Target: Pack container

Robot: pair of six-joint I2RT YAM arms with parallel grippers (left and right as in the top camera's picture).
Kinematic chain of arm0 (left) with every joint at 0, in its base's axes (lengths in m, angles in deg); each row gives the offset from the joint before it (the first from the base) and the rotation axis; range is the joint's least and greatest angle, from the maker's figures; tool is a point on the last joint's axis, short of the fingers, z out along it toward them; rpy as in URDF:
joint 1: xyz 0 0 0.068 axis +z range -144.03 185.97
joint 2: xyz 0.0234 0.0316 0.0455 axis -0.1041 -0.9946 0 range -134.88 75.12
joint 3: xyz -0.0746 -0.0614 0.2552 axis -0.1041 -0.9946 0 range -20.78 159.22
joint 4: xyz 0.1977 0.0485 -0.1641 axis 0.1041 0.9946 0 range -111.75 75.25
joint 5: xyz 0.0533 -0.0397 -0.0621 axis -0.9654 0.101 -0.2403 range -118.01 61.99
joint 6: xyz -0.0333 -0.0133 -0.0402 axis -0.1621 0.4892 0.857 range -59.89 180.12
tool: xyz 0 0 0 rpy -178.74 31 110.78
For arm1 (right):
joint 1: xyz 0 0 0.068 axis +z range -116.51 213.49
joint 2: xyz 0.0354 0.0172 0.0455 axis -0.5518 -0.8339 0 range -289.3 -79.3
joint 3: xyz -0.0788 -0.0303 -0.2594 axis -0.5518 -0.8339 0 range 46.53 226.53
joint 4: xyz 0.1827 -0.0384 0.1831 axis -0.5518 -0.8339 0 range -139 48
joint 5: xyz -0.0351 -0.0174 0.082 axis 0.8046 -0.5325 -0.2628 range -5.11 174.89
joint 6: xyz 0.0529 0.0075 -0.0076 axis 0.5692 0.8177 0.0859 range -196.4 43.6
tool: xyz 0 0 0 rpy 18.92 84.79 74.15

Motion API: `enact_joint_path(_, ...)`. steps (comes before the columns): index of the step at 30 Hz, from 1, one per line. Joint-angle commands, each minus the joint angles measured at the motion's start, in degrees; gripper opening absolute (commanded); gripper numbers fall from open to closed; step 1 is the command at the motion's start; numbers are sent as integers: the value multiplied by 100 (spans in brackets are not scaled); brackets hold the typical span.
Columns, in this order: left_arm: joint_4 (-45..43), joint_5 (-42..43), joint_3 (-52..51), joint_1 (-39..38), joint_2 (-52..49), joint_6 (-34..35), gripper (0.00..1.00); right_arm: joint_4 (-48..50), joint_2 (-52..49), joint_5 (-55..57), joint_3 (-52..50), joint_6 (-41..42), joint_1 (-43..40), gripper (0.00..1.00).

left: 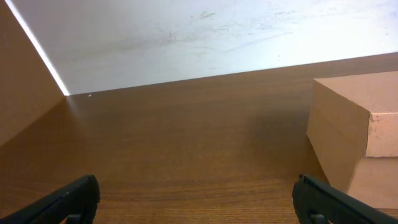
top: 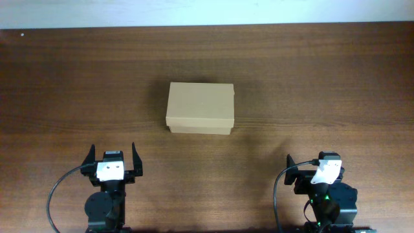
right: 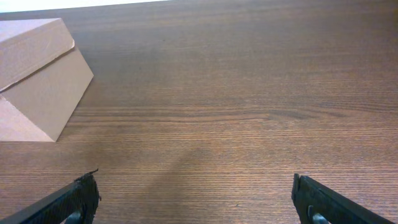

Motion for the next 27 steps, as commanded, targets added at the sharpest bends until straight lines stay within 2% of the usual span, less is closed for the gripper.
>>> enact_joint_path(1, 44, 83, -7, -24, 46, -52, 100, -7, 59, 72, -35, 31, -44, 99)
enact_joint_path(27, 44, 83, -7, -24, 46, -55, 100, -7, 59, 72, -35, 31, -44, 99)
